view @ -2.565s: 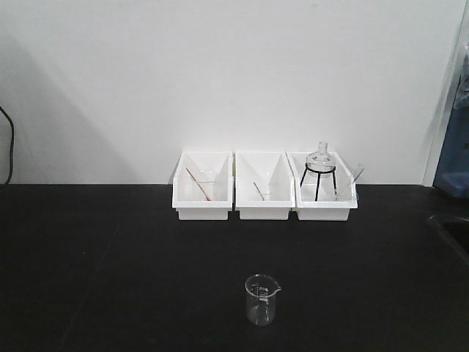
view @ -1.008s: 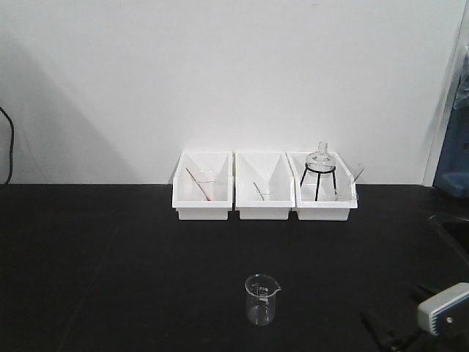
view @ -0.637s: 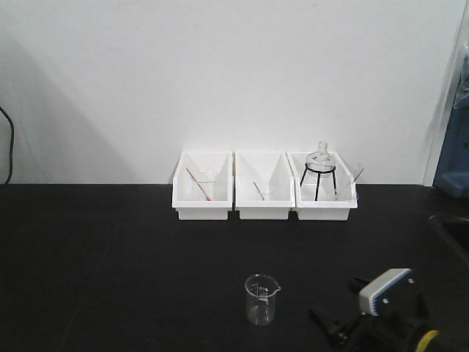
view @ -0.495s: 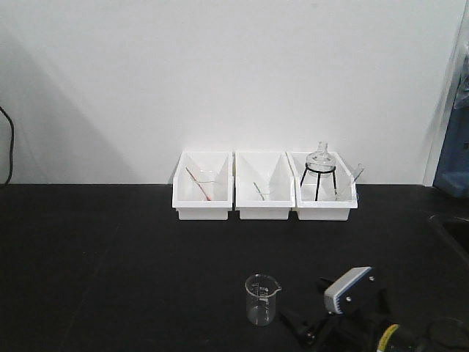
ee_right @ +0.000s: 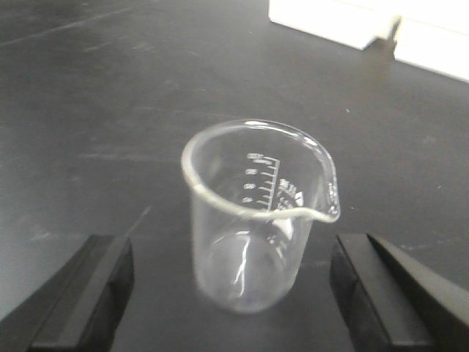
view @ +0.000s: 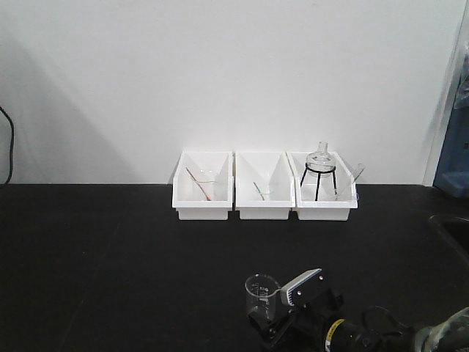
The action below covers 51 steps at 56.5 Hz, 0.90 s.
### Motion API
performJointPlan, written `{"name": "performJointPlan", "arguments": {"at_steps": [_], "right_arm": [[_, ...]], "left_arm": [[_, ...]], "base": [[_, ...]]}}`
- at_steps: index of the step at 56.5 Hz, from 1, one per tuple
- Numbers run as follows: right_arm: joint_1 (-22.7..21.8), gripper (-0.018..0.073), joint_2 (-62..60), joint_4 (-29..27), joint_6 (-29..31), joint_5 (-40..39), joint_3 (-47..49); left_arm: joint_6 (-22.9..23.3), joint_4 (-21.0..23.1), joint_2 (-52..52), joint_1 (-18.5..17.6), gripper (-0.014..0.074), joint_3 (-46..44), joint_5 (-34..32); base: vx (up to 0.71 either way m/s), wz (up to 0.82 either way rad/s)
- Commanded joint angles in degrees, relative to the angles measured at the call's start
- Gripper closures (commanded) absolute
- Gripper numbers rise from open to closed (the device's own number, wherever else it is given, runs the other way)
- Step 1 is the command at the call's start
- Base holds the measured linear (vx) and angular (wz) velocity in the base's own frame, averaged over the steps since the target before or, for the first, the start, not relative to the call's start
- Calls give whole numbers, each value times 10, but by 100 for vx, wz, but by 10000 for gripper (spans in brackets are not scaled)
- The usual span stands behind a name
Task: Pick beaker and place in left cabinet
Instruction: 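Reach the open right gripper down around the clear glass beaker, then close the right gripper on the beaker and lift it off the bench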
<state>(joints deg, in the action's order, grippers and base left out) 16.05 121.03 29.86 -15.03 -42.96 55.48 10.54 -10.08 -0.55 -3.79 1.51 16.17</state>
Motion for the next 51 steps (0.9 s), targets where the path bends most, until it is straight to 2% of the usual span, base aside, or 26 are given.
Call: {"name": "performJointPlan", "arguments": {"at_steps": [1,16,30,51], "right_arm": [[0,-33,-8,-9,-24,-40,42],[0,-33,42,-10,-55,-35,113],[-1,-33,43,-15,-51,-17,116],[0,-24,21,21,-52,-26,116]], "left_arm": [[2,1,-10,-4,593,-5,-47],[2,1,-10,-4,593,-5,-47],[2,1,-10,-4,593,-5,-47],[2,1,-10,-4,593,-5,-47]], "base": [[0,0],[0,0],[0,0],[0,0]]}}
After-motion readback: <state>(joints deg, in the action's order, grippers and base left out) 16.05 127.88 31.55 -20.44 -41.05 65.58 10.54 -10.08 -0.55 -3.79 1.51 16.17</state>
